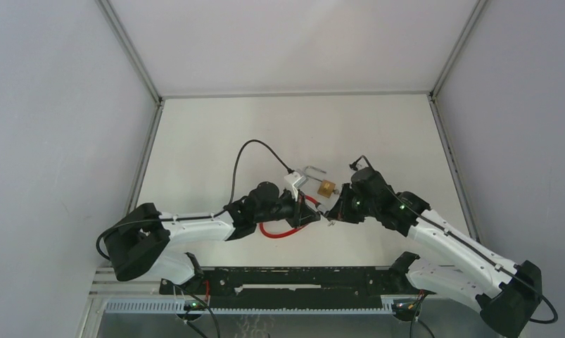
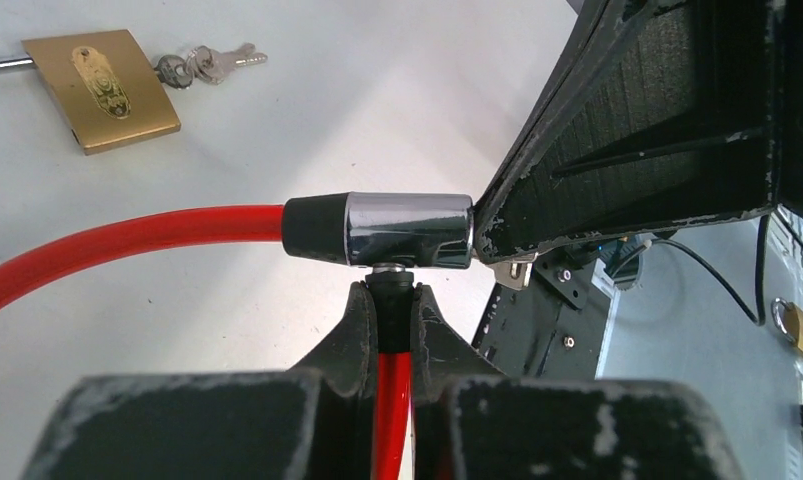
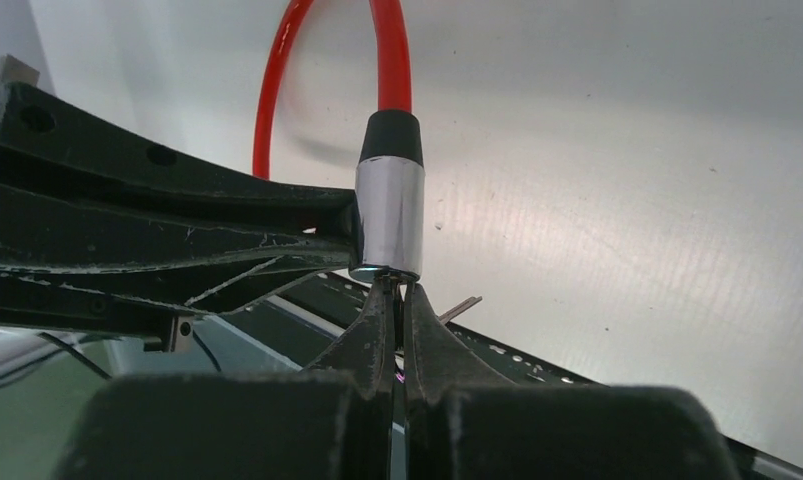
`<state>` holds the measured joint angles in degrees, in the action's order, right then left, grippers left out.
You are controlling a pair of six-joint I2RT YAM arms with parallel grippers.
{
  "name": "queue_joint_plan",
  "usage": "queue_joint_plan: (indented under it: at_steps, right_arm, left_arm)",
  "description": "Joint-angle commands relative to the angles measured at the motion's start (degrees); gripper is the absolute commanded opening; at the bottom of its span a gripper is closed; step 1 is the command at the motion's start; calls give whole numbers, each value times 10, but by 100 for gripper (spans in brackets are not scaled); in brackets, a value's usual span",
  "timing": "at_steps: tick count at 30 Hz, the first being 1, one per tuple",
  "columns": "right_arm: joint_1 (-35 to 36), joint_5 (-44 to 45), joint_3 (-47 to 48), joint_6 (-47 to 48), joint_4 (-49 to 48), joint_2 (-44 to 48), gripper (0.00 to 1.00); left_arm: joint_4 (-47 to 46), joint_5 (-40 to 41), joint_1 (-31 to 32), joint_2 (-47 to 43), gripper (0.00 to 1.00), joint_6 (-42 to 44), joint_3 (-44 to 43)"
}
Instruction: Unlock with the key
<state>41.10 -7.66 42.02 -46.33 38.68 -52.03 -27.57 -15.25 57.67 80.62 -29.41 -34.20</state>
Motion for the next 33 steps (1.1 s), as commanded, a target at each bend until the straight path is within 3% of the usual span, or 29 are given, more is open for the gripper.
queue_joint_plan:
  at_steps: [1, 7, 11, 15, 21, 28, 33]
  right_arm:
    - [42, 11, 50, 63, -20, -21, 0]
    - [95, 75, 102, 99, 45, -66, 0]
    - [99, 66, 113, 72, 48, -74, 0]
    - [57, 10, 74, -48, -20, -37, 0]
    - [-2, -77, -52, -264, -215, 26, 0]
    - [-56, -122, -88, -358, -201, 55, 0]
    - [-55, -112, -140, -494, -278, 78, 0]
  left_arm:
    - [-59, -78, 15, -38, 0, -6, -62]
    - [-21, -96, 15, -48, 0, -7, -92]
    - [-4, -97, 15, -54, 0, -8, -107]
    - [-13, -85, 15, -61, 0, -9, -96]
    - [-60, -66, 23, -64, 0, -20, -61]
    - [-99, -39, 28, -70, 0, -14, -28]
    - [-99, 10, 46, -71, 0, 27, -19]
